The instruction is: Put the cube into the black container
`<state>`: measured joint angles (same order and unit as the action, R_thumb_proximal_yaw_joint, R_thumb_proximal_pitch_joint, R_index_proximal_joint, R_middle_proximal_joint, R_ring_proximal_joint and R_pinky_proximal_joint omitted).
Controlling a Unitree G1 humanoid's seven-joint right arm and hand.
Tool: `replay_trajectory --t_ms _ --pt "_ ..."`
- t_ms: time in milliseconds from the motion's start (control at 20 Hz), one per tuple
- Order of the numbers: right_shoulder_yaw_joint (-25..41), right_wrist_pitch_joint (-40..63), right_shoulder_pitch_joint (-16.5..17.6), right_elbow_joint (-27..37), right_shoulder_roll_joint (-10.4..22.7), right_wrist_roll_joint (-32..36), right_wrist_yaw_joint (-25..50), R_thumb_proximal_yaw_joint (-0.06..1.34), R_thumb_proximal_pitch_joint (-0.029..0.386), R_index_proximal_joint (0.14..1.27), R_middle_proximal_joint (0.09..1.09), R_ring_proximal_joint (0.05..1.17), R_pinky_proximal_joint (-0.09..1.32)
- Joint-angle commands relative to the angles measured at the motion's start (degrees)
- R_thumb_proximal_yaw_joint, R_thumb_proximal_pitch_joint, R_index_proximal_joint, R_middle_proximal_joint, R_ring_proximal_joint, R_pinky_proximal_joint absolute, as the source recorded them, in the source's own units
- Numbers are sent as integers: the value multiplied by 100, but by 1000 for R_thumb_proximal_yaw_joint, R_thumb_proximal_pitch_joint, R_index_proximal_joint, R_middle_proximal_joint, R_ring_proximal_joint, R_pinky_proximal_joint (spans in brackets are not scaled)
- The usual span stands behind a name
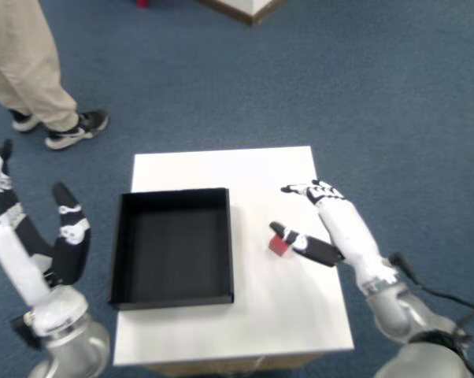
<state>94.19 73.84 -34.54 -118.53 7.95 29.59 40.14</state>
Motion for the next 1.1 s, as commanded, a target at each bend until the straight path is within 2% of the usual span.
replay_trajectory --t_ms 50,100,200,400,550,700,950,1100 --pt "933 -1024 -191 229 128 -511 1956 250 -21 403 341 318 169" --pt "1243 -1491 -184 468 150 -747 2547 254 -21 406 344 321 171" --pt "1552 -2276 -137 913 193 -1063 3255 260 -21 410 348 325 175" --pt "1821 -3726 -79 1720 317 -1368 4010 268 -19 412 348 326 176" --pt "1896 -4577 -30 2300 500 -1466 4042 266 -12 416 352 329 183" --pt "1870 -5007 2 2730 651 -1454 3870 263 1 419 353 330 186" --pt "1748 -5346 -9 3206 871 -1331 3628 266 76 427 347 322 185" --pt "1691 -5457 -40 3337 948 -1267 3504 272 95 433 343 316 179"
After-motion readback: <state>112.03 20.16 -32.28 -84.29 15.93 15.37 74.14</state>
